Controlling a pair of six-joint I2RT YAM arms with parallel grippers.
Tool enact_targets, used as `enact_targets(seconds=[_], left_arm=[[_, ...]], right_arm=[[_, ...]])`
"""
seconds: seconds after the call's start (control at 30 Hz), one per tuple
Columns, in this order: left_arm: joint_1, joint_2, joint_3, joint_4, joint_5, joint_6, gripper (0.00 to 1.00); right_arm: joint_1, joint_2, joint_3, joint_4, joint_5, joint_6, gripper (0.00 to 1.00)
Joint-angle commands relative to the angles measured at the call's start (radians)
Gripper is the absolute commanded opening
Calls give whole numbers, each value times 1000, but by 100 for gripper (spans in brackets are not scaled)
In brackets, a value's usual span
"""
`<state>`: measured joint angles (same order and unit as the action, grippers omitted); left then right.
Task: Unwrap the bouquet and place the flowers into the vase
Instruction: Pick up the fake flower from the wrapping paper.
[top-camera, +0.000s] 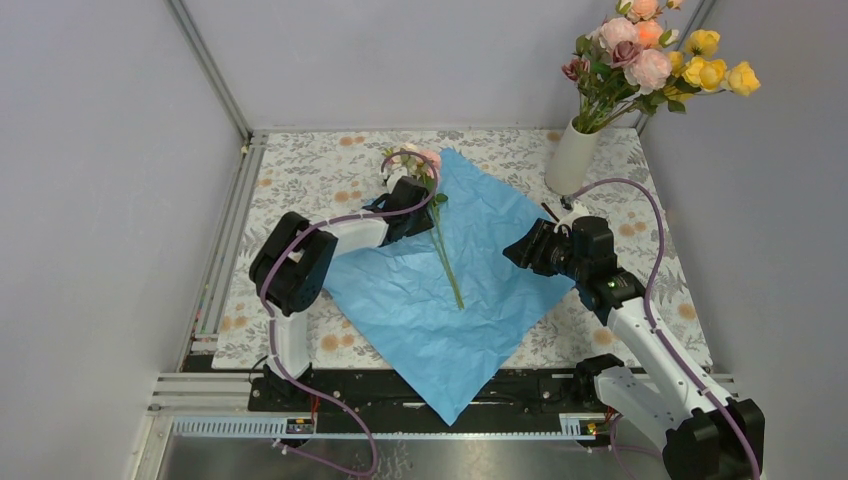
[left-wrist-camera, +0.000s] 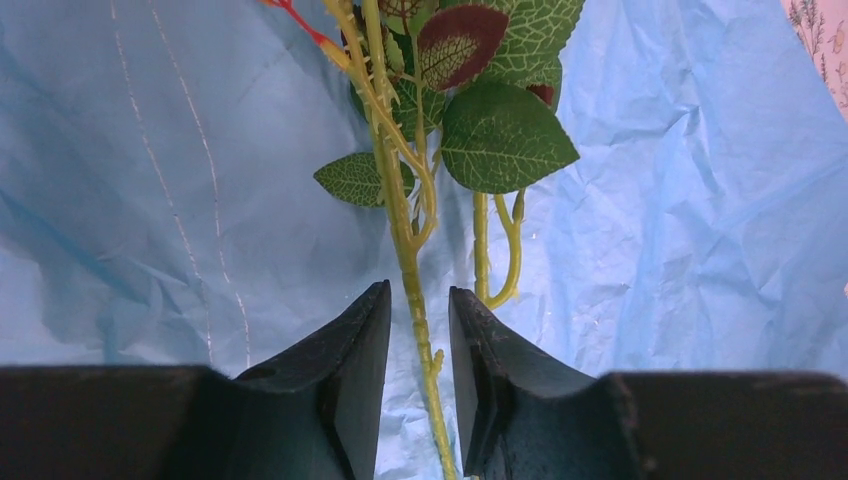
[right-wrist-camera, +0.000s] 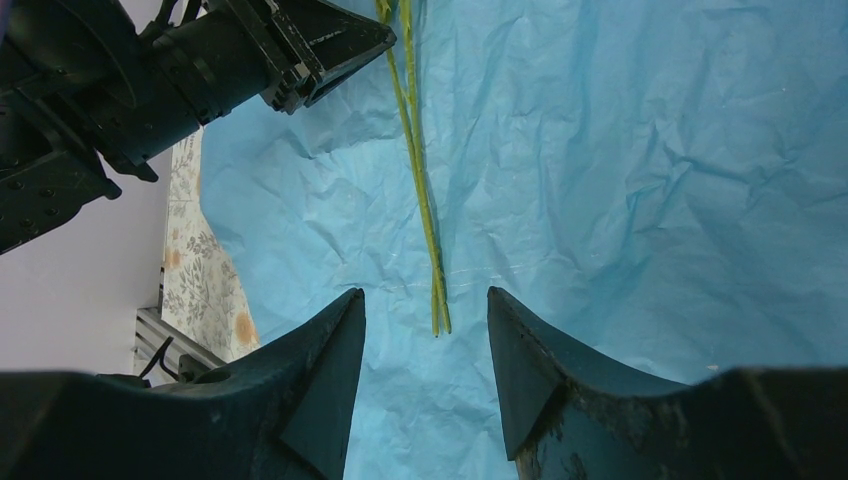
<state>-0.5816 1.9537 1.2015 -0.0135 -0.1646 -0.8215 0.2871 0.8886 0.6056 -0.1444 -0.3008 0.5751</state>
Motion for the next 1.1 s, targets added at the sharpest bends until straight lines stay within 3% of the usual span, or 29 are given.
enact_targets(seconds=[0.0,0.53,0.77,1.07], left_arm=[[9,15,47,15,12,-15,30],[26,51,40,27,49,-34,18],[35,34,29,42,55,-49,0],[33,-147,-137,195,20,-65,0]], right_arm=[[7,4,1,25,-7,4,55],[6,-7,0,24,-17,10,55],[6,-29,-5,21,-20,17,55],[6,-52,-8,2,-13,15,55]])
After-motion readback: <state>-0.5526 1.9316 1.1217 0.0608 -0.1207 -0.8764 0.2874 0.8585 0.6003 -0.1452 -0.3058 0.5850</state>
